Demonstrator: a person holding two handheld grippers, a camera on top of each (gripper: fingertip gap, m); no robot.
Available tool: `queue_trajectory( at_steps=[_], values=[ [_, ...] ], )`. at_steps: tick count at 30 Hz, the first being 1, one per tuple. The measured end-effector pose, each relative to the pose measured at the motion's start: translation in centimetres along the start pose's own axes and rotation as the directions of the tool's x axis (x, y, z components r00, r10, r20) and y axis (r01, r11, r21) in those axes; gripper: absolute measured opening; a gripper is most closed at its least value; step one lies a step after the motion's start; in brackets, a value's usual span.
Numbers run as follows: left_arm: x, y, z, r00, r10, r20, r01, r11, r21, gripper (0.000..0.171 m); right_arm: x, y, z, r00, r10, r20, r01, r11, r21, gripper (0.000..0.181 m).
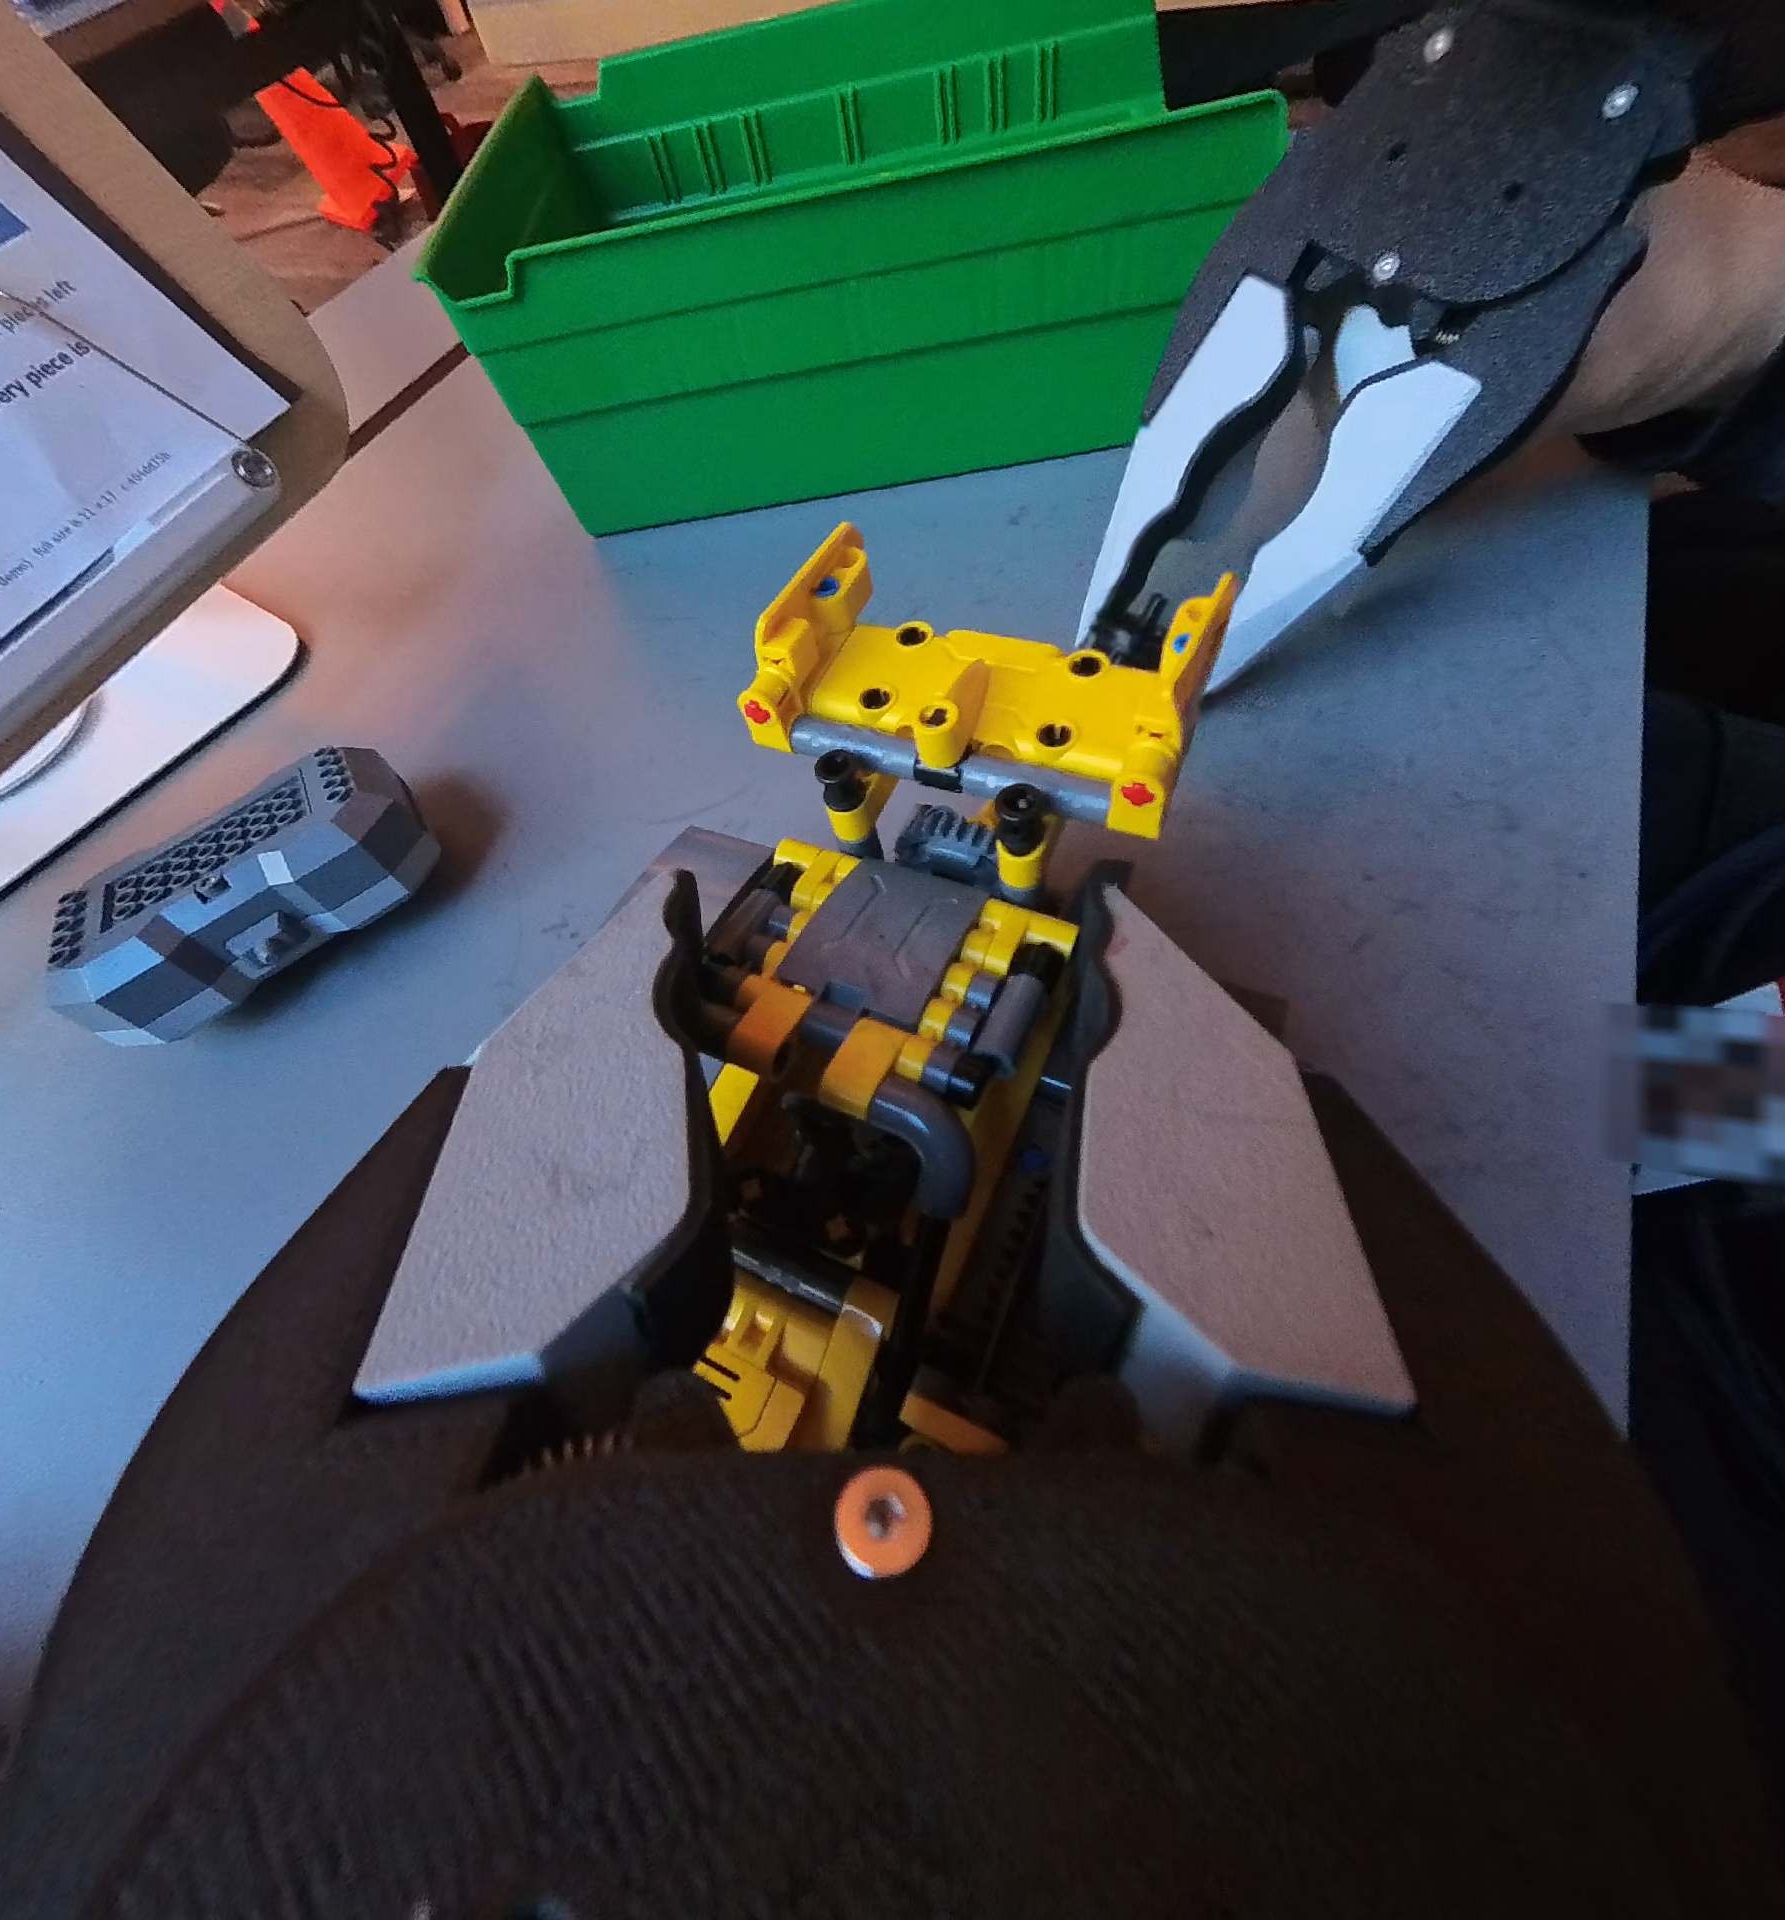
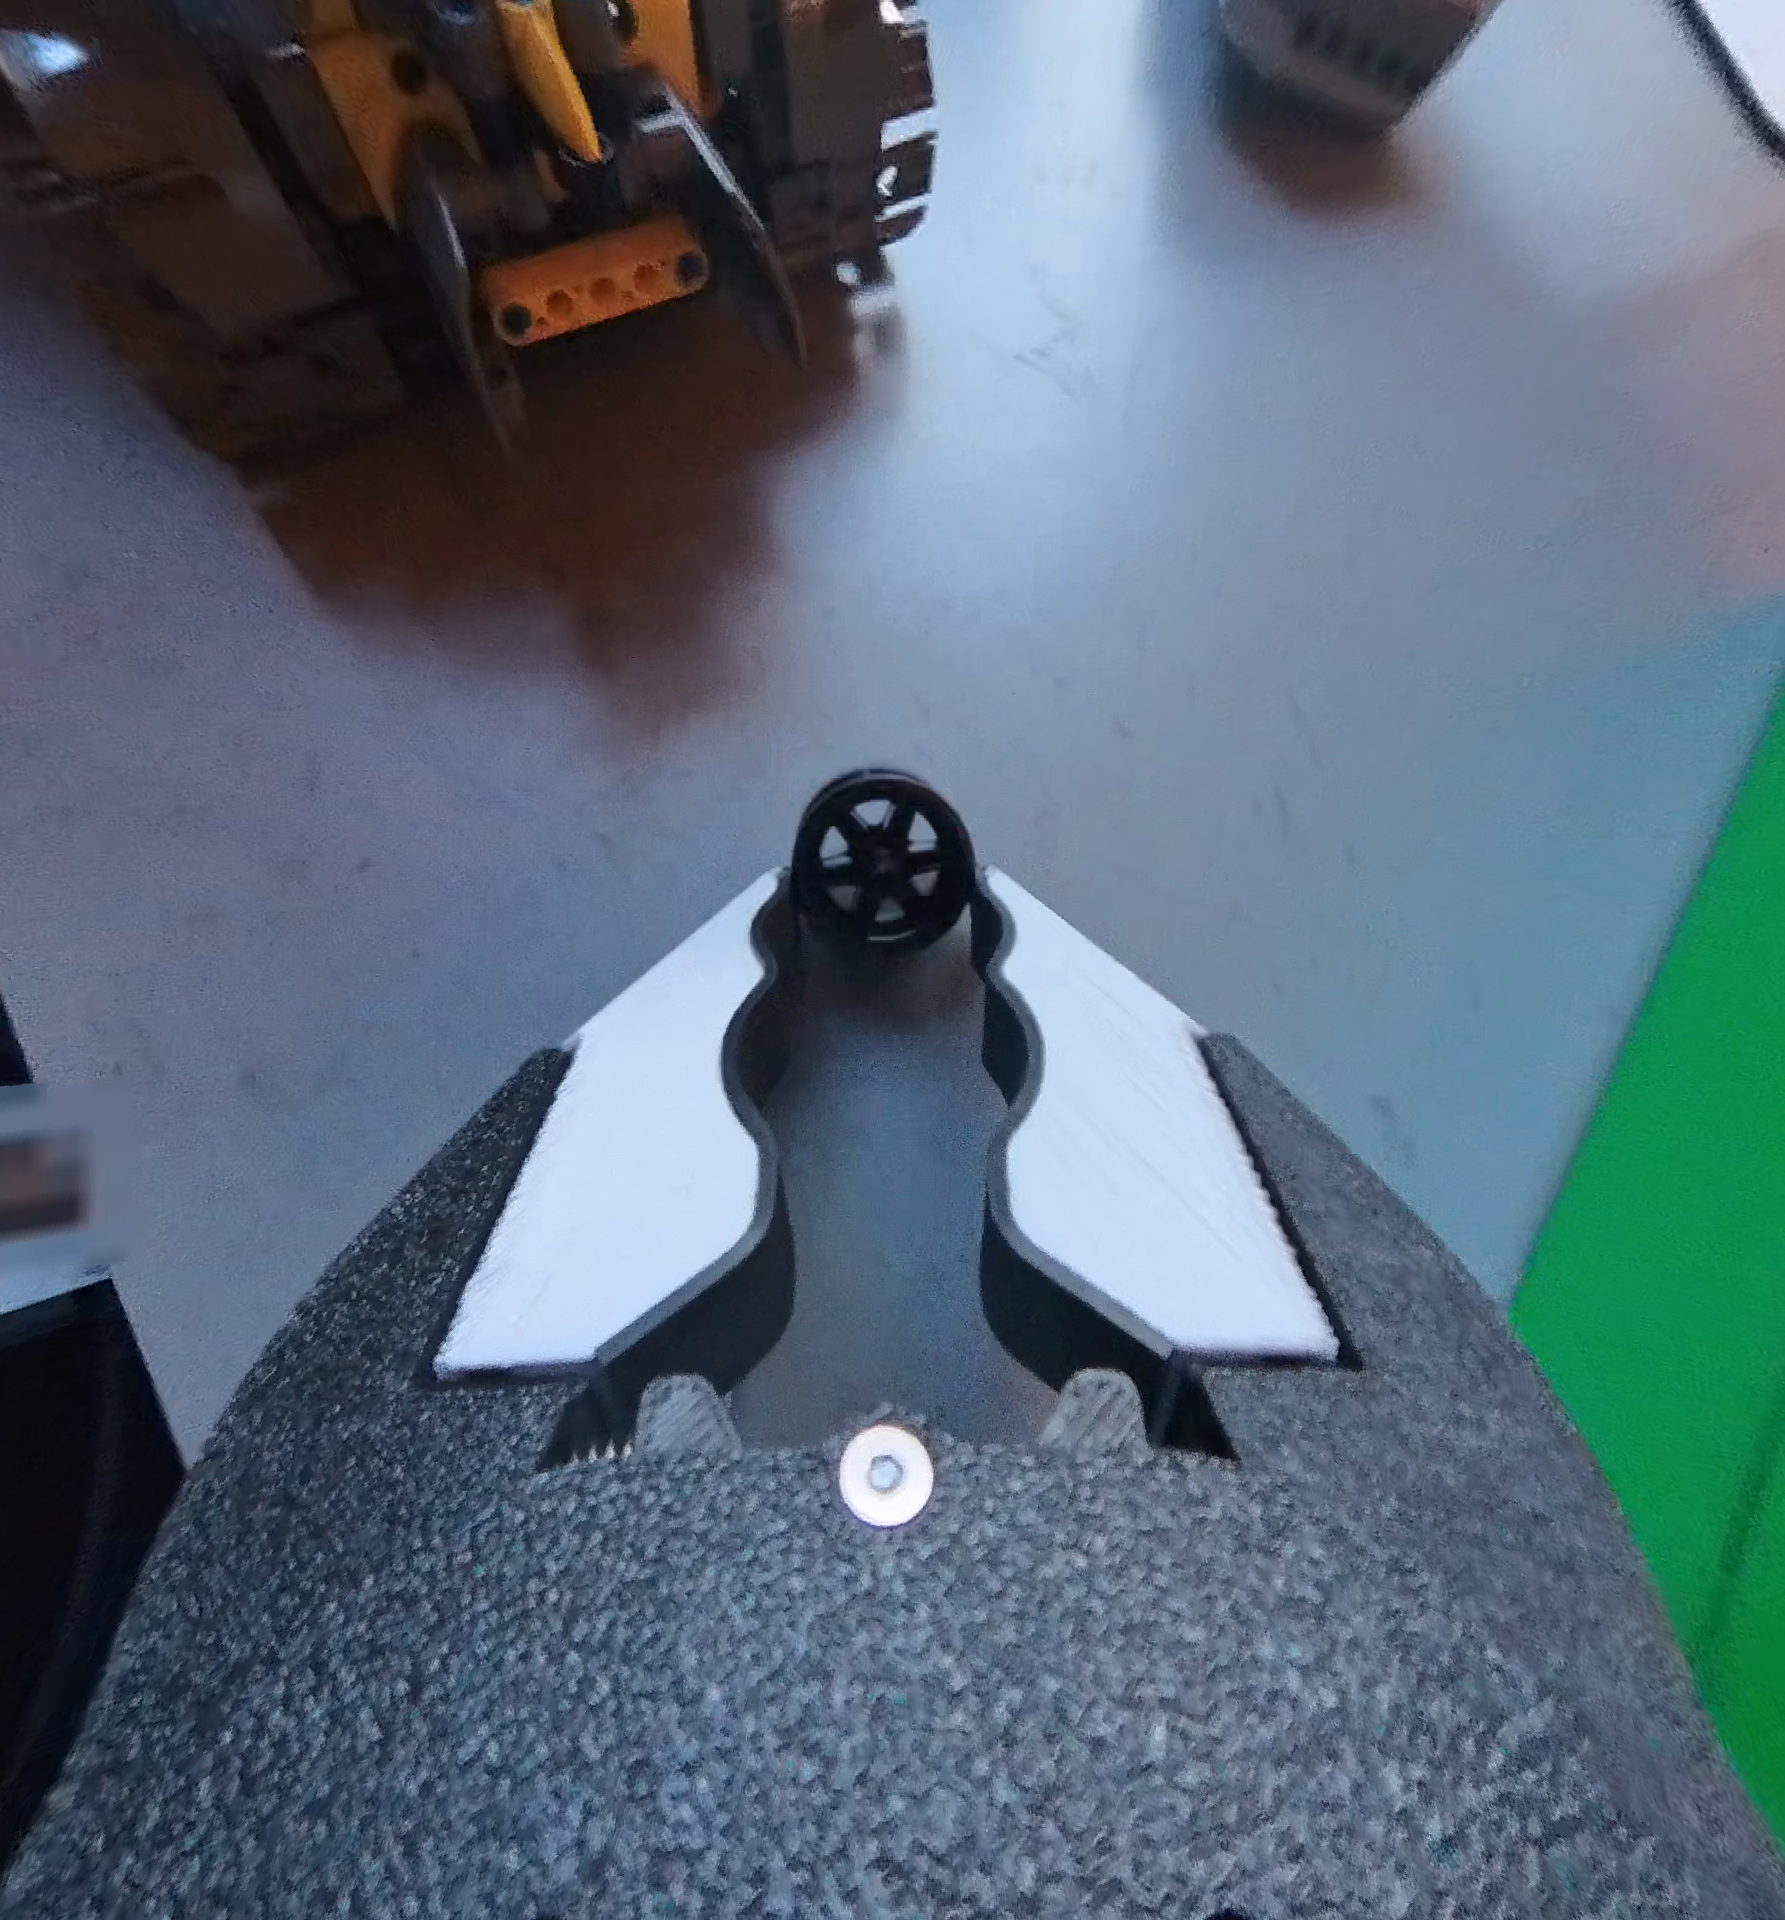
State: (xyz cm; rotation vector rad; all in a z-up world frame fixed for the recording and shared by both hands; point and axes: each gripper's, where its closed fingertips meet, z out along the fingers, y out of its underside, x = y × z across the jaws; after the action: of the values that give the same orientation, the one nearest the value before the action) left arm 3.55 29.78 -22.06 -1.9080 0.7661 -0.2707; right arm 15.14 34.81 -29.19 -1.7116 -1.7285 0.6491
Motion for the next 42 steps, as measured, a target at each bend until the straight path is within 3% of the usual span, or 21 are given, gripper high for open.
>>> queue_trajectory(
  at_steps=[9, 13, 17, 22, 25, 27, 30, 34, 36, 39, 42],
  values=[
    [-0.2, -0.3, -0.5, 1.000, -0.025, 0.018, 0.026, 0.999, -0.026, 0.071, -0.5, 0.6, -0.7, 1.000, -0.003, -0.008, 0.003, 1.000, -0.003, 0.033],
    [-0.3, -4.4, -4.2, 0.998, -0.029, 0.063, 0.024, 0.995, 0.092, 0.063, -1.2, 1.0, -1.1, 0.999, 0.027, 0.030, -0.027, 1.000, 0.000, 0.028],
    [3.1, -7.5, -6.3, 0.997, 0.064, 0.049, -0.070, 0.989, 0.127, 0.049, -0.8, 0.4, -0.9, 0.999, 0.023, 0.041, -0.024, 0.999, 0.024, 0.035],
    [10.0, -5.5, -1.1, 0.989, 0.145, 0.001, -0.145, 0.988, -0.045, 0.046, -3.2, 0.1, -1.2, 0.973, 0.069, 0.218, -0.077, 0.997, 0.029, 0.028],
    [12.5, -2.1, 2.8, 0.950, 0.311, 0.015, -0.304, 0.936, -0.174, 0.046, -5.2, -0.5, -2.8, 0.901, 0.170, 0.399, -0.206, 0.977, 0.051, 0.028],
    [12.8, -0.1, 4.7, 0.920, 0.389, 0.048, -0.363, 0.893, -0.268, 0.045, -5.9, 0.2, -3.4, 0.871, 0.182, 0.457, -0.219, 0.975, 0.028, 0.028],
    [14.2, 0.2, 6.3, 0.956, 0.291, 0.030, -0.274, 0.928, -0.254, 0.046, -7.3, 0.8, -4.2, 0.881, 0.083, 0.466, -0.127, 0.990, 0.064, 0.028],
    [16.7, -0.7, 7.2, 0.993, 0.052, -0.107, -0.069, 0.984, -0.164, 0.050, -8.7, 0.2, -5.2, 0.894, -0.077, 0.442, 0.000, 0.985, 0.172, 0.027],
    [16.4, -1.0, 7.3, 0.993, 0.035, -0.110, -0.051, 0.989, -0.140, 0.050, -9.1, -0.9, -6.1, 0.872, -0.056, 0.487, -0.062, 0.973, 0.221, 0.027],
    [14.8, -2.9, 6.8, 0.994, 0.113, 0.017, -0.112, 0.993, -0.040, 0.050, -8.2, -3.2, -7.7, 0.728, 0.172, 0.664, -0.391, 0.899, 0.196, 0.028],
    [14.3, -5.7, 5.8, 0.964, 0.216, 0.156, -0.230, 0.970, 0.080, 0.045, -8.1, -5.4, -9.6, 0.403, 0.301, 0.864, -0.680, 0.731, 0.063, 0.028]
  ],
)
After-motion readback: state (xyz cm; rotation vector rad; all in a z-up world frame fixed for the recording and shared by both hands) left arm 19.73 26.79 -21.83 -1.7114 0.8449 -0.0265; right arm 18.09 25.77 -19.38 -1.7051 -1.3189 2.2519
